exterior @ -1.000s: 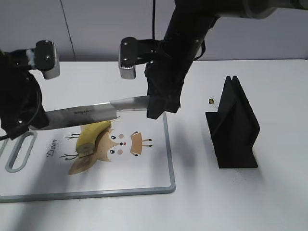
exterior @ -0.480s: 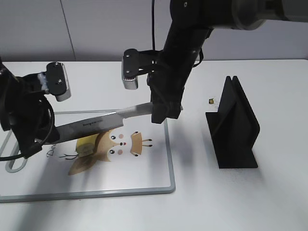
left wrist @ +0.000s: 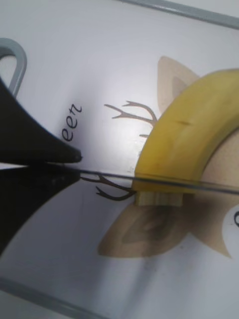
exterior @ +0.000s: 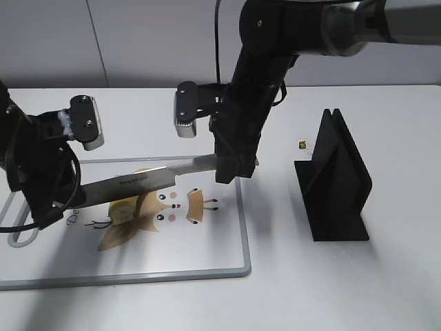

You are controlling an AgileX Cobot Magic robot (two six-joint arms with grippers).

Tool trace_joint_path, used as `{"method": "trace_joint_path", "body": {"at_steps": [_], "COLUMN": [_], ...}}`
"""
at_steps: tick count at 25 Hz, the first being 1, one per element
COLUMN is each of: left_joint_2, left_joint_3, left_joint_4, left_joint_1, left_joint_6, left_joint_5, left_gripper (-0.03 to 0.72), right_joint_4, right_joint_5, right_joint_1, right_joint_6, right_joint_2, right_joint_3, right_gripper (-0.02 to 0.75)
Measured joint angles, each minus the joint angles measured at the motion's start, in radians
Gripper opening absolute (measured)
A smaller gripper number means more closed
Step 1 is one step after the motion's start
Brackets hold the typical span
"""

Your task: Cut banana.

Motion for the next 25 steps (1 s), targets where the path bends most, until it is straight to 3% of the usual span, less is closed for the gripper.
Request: {"method": "trace_joint_path", "body": {"at_steps": [25], "left_joint_2": [0.179], "left_joint_3": [0.005], "left_joint_4": [-0.025], "left_joint_1": [0.000], "left_joint_6": [0.003], "left_joint_5": [-0.091], "left_gripper": [-0.007], "right_joint_4": [-0.001], "right_joint_5": [-0.040], "right_joint_1": [-0.006], "right_joint_6": [0.003], "right_joint_2": [0.143], "right_joint_3": [-0.019], "right_gripper": [0.204]}}
